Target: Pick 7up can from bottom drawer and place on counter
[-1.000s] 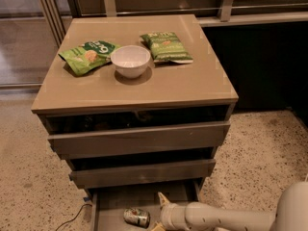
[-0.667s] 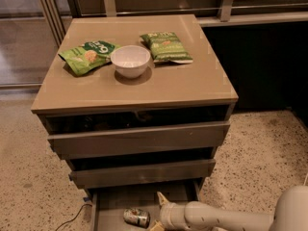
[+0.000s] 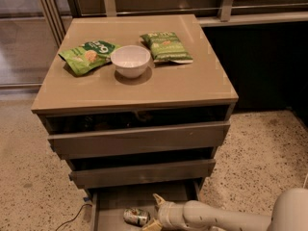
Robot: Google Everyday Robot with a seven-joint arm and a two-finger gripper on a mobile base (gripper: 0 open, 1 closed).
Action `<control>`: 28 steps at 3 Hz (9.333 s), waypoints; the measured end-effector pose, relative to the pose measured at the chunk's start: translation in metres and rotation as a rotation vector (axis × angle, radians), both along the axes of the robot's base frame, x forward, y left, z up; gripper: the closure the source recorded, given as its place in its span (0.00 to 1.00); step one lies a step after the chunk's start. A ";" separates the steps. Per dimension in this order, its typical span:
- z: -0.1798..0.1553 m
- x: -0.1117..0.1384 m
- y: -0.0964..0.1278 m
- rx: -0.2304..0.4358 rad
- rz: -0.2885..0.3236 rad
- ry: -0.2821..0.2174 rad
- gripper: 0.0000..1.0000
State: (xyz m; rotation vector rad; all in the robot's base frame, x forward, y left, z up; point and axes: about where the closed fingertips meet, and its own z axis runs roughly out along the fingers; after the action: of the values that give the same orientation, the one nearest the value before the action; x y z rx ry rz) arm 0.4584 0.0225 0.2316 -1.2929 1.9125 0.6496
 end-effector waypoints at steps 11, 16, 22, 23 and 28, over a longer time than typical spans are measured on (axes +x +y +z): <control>-0.064 0.011 0.030 0.002 0.044 -0.012 0.29; -0.093 0.027 0.031 -0.070 0.080 0.013 0.40; -0.036 0.026 0.000 -0.075 0.073 -0.042 1.00; -0.009 0.021 -0.011 -0.088 0.070 -0.056 1.00; 0.148 0.007 -0.085 -0.173 -0.016 -0.184 1.00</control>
Offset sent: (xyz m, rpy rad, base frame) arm 0.0012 0.0031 -0.0089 0.0157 0.0018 -0.0034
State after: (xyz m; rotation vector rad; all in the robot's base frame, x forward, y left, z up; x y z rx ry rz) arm 0.4654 -0.0629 0.3798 -1.3917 1.8571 0.3496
